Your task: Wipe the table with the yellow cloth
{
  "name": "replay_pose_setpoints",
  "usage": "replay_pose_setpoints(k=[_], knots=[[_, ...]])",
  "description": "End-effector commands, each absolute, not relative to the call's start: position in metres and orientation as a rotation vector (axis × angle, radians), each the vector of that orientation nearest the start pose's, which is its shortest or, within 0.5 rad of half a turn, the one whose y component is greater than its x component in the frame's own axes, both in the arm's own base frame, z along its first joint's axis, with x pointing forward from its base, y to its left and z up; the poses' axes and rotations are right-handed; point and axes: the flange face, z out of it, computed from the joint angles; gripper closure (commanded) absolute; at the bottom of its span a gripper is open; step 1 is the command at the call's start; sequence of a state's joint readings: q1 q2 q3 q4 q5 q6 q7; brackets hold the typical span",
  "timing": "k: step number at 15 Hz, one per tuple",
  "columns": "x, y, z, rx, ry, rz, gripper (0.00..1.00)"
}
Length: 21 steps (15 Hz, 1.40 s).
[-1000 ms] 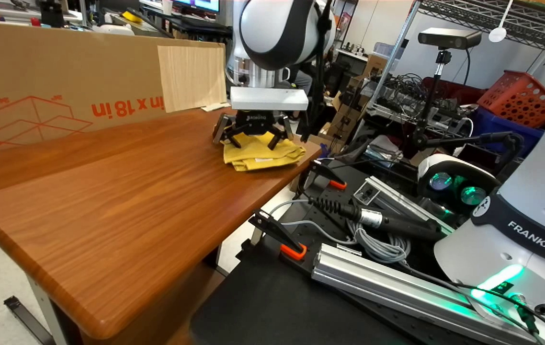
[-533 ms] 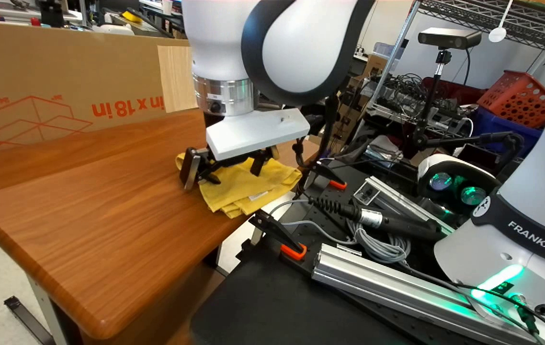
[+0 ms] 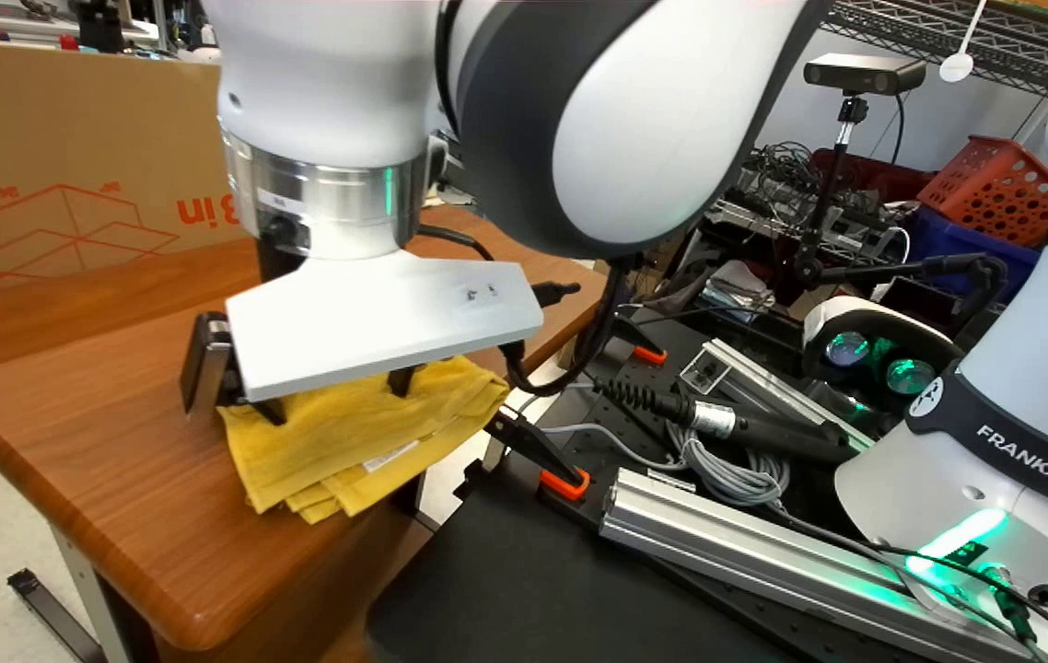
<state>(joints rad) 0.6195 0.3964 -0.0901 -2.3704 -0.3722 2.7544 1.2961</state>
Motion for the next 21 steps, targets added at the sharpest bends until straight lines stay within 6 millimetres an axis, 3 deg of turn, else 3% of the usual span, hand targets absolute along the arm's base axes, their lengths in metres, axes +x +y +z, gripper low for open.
replay_pose_setpoints(k=[1,3,5,9,10,12,14,19,20,21], knots=[[0.465,0.277,0.174,-3.064,0.808,-0.288,0.00],[0.497,0.268,0.183,-3.011,0.908,-0.320,0.00],[0.531,0.243,0.187,-2.966,1.020,-0.306,0.00],[0.586,0.172,0.168,-2.865,1.274,-0.171,0.00],[0.600,0.145,0.158,-2.836,1.352,-0.111,0.00],[0.611,0.126,0.158,-2.803,1.431,-0.062,0.00],[0.616,0.113,0.170,-2.765,1.450,-0.020,0.00],[0.602,0.100,0.260,-2.623,1.375,-0.119,0.00],[0.620,0.106,0.220,-2.673,1.407,-0.109,0.00],[0.620,0.104,0.235,-2.661,1.400,-0.125,0.00]])
